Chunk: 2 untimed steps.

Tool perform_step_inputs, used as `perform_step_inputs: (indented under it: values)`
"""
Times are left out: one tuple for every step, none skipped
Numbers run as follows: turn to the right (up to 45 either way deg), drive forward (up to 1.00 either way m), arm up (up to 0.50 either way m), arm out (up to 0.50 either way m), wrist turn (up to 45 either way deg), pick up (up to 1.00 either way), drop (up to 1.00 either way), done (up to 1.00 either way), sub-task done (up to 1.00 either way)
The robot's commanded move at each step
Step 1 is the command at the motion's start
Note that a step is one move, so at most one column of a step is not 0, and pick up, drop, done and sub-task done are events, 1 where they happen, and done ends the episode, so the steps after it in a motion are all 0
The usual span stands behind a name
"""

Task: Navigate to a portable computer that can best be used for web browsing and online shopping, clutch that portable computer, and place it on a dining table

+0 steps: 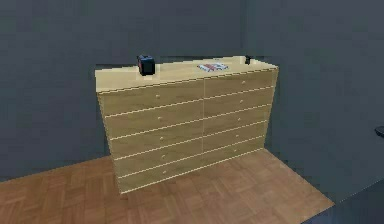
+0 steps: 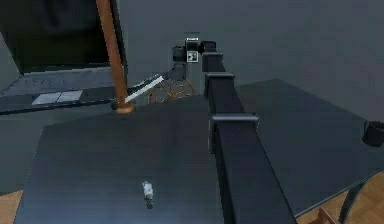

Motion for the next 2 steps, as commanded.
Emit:
perform_step_inputs:
  values:
    - [0.0, 0.0, 0.0, 0.0, 45.0, 0.0, 0.0, 0.0, 0.0]
    - [0.0, 0.0, 0.0, 0.0, 45.0, 0.0, 0.0, 0.0, 0.0]
